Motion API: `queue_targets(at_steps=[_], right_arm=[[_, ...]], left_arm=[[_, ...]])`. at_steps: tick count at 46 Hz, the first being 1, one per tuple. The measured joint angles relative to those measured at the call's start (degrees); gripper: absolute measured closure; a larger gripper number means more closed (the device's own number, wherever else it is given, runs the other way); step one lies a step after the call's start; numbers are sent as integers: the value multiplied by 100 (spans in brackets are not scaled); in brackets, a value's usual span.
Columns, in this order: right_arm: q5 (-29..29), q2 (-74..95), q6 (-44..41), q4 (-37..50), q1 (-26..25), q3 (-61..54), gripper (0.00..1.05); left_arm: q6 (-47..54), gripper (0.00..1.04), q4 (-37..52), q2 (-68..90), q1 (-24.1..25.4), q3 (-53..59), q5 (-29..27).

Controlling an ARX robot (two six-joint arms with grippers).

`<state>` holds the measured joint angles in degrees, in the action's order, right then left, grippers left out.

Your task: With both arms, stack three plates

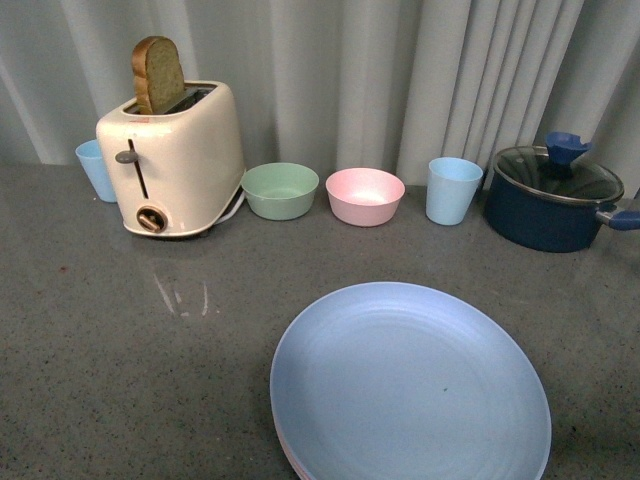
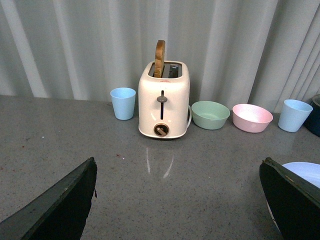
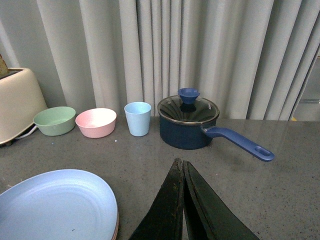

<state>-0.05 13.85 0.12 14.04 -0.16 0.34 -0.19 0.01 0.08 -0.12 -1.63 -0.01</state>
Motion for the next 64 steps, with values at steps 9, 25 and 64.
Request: queue_targets(at_steps=[9,25,64], right_arm=[[2,-365,0,-365,0,0,102],[-2,-1360,-11,-1401,0,2,89],[0,-1360,-11,-1401,0,2,8]], left_arm=[[0,7,0,0,0,0,0],[0,7,0,-2,0,0,0],[0,7,0,-2,0,0,0]])
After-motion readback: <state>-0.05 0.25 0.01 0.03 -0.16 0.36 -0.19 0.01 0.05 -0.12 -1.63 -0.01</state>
